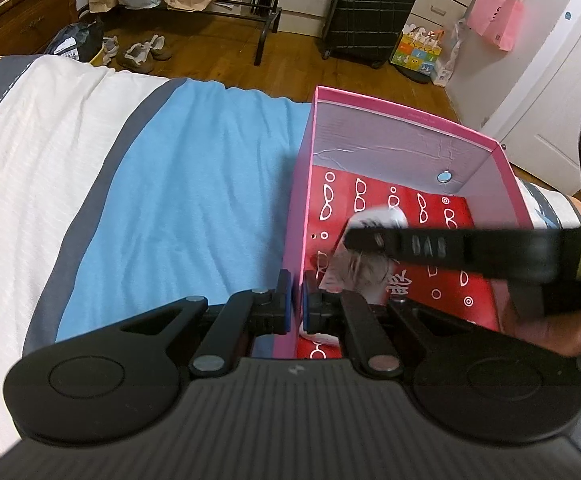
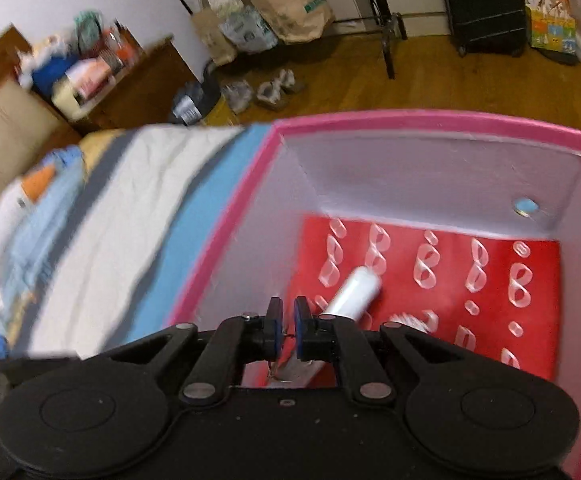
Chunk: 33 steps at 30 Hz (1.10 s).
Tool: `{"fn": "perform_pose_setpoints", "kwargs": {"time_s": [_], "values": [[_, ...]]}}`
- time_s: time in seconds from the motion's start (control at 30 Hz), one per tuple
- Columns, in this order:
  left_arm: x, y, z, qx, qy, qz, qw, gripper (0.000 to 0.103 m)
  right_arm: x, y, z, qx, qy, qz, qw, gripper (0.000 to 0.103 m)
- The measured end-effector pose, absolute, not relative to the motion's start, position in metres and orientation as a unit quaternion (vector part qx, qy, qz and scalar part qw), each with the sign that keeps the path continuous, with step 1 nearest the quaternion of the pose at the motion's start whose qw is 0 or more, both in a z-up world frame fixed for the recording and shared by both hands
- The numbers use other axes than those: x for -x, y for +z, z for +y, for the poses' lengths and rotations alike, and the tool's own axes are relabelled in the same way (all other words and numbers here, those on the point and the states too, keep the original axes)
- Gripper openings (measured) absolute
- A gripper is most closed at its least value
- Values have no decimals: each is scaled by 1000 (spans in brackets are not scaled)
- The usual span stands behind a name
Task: Organize rigid objects
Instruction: 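Carry the keys with the right tool and drop them onto the TCL remote, then move the right tool to the beige air-conditioner remote and grasp it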
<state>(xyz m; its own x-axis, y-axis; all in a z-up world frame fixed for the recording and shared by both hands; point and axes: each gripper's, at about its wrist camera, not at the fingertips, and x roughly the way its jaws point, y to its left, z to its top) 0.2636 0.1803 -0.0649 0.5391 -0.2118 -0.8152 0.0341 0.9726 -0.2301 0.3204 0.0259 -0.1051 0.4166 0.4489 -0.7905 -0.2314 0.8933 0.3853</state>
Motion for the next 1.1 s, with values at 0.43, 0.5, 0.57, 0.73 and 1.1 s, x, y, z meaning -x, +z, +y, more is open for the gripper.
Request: {"fn": "perform_pose_setpoints", "kwargs": {"time_s": [0.43,0.5,0.57,0.73,1.1], "values": [[-263,-64,181,95,-71,475,872,4,-285,-84,-8,-86,193,484,849,12],[-263,-64,181,93,-72,475,872,4,-268,-69,-17,-82,210,472,852,13],[-264,-64,181,90,-72,476,872,4,-249,-52,-30,-74,224,462,855,18],[-265,-62,174,61,-77,486,869,5,-207,-21,-75,-44,228,453,861,32],[-263,-61,165,37,-70,493,866,5,-177,-53,-185,-51,147,491,857,54]]}}
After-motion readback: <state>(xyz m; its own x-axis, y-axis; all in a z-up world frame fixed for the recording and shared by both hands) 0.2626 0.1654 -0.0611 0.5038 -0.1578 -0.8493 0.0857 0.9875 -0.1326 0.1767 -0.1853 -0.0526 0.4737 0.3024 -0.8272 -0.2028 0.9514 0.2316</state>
